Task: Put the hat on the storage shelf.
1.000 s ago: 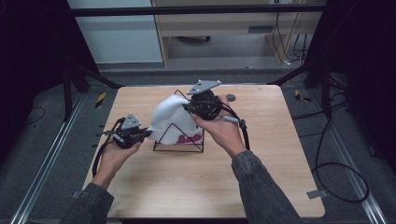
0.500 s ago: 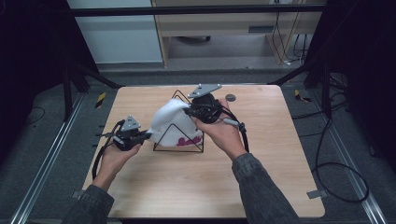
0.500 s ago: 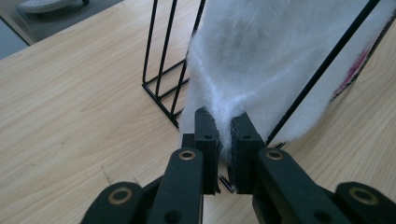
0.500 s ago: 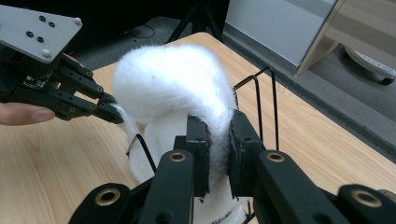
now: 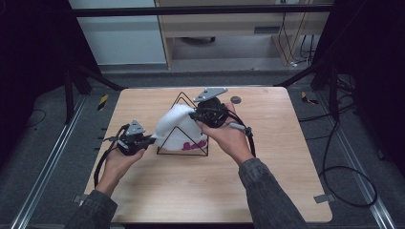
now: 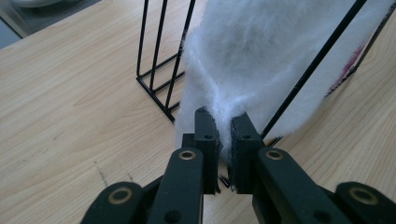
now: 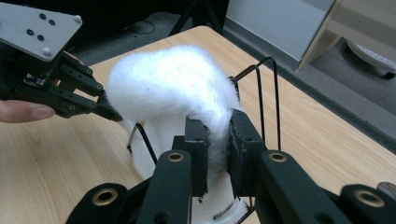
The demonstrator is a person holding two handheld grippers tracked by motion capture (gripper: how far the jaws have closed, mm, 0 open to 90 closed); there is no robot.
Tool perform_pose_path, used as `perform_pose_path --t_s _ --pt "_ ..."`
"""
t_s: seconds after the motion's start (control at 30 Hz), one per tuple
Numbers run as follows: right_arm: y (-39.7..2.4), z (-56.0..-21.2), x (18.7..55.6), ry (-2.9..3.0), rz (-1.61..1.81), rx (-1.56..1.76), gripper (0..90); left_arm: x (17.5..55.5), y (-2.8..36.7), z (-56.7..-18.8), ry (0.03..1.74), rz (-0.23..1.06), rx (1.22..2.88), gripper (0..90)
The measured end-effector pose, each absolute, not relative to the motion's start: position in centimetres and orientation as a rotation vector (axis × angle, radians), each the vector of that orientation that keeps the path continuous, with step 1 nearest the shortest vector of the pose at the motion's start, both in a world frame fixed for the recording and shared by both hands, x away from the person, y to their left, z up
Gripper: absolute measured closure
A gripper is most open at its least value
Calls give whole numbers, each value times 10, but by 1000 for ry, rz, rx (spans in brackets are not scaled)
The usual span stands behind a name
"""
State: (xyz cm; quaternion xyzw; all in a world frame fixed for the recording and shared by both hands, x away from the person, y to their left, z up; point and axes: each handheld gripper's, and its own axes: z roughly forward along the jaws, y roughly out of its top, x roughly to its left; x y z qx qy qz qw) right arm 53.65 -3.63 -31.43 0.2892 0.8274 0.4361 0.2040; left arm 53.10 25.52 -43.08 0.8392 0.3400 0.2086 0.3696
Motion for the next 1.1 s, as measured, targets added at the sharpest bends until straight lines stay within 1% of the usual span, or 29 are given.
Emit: perform_pose_path --t_s 0.47,0.6,0.63,0.67,0.73,0.77,1.1 --pt "-31 -323 538 2362 1155 832 773 533 256 -444 895 499 2185 837" --pt "-26 -325 537 2378 1151 824 725 534 259 -450 917 484 2190 828" --pt "-26 -325 537 2378 1151 824 725 534 259 -450 917 484 2190 821" --pt "-26 -325 536 2379 1146 823 697 534 260 -451 925 480 2188 809" --pt "-26 -325 536 2379 1146 822 686 533 261 -450 930 487 2190 796" --pt "-28 -325 534 2376 1148 820 673 532 262 -449 937 489 2188 764" --pt "-41 -329 522 2360 1156 837 624 520 268 -442 924 547 2171 661"
